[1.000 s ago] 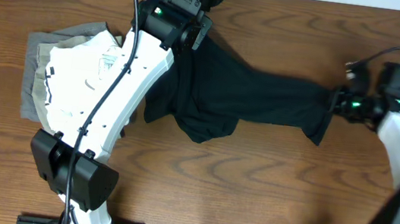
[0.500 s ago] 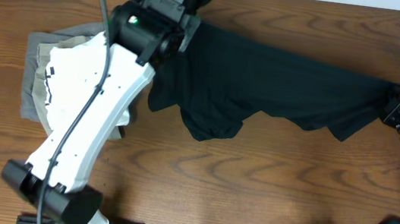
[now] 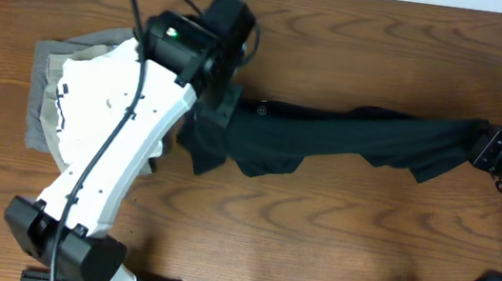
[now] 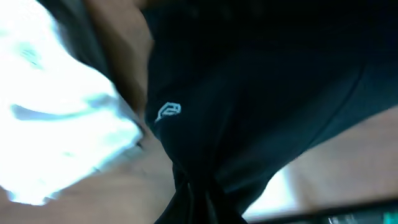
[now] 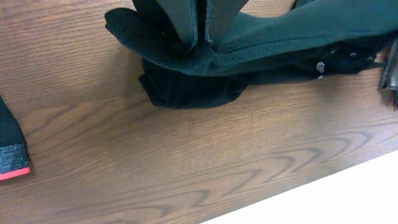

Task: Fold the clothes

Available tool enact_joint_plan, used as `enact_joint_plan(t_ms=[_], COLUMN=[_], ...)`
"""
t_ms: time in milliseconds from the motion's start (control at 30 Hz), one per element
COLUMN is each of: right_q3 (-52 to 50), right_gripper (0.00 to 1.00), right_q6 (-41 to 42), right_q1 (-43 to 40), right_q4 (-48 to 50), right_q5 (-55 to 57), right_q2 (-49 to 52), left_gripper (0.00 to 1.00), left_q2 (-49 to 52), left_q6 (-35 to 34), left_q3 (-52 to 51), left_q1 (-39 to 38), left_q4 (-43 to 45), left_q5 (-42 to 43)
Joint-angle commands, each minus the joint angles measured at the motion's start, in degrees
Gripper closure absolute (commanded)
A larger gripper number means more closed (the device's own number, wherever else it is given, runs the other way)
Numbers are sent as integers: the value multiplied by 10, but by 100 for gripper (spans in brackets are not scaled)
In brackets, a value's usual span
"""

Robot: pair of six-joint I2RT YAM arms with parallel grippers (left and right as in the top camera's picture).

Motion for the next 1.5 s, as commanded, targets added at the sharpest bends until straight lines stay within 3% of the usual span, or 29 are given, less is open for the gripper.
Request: enact_joint_plan(t_ms=[0,67,333,567,733,833,1033,1167,1467], right_q3=[1,1,1,1,1,1,1,1,1], right_gripper=[99,99,99,99,99,99,99,99,99], right_q6=[-15,-15,-15,-14,-14,-14,-14,-14,-9], right_q1=[-5,-5,-5,-5,-5,-5,-5,-5,-5], right_q4=[-2,-3,-2,-3,-4,-3,-4,-4,-8], right_q5=[-2,-2,-2,-2,-2,-2,-2,-2,-2], right_q2=[0,0,0,0,0,1,4,4,4], left_gripper=[91,89,63,45,43,39,38,39,40], left_q2=[7,7,7,7,7,7,11,18,22], left_q6=[-23,-24,-28,-26,60,105,186,188,176], left_q3=[-56,-87,-114,-155,-237,-269,-283,-283,-338], left_q1=[2,2,2,1,-1,-18,-79,-110,-107], left_q4=[-6,-7,-33,71,160,200,211,213,215], left_q5=[76,78,78,84,219,250,223,136,92])
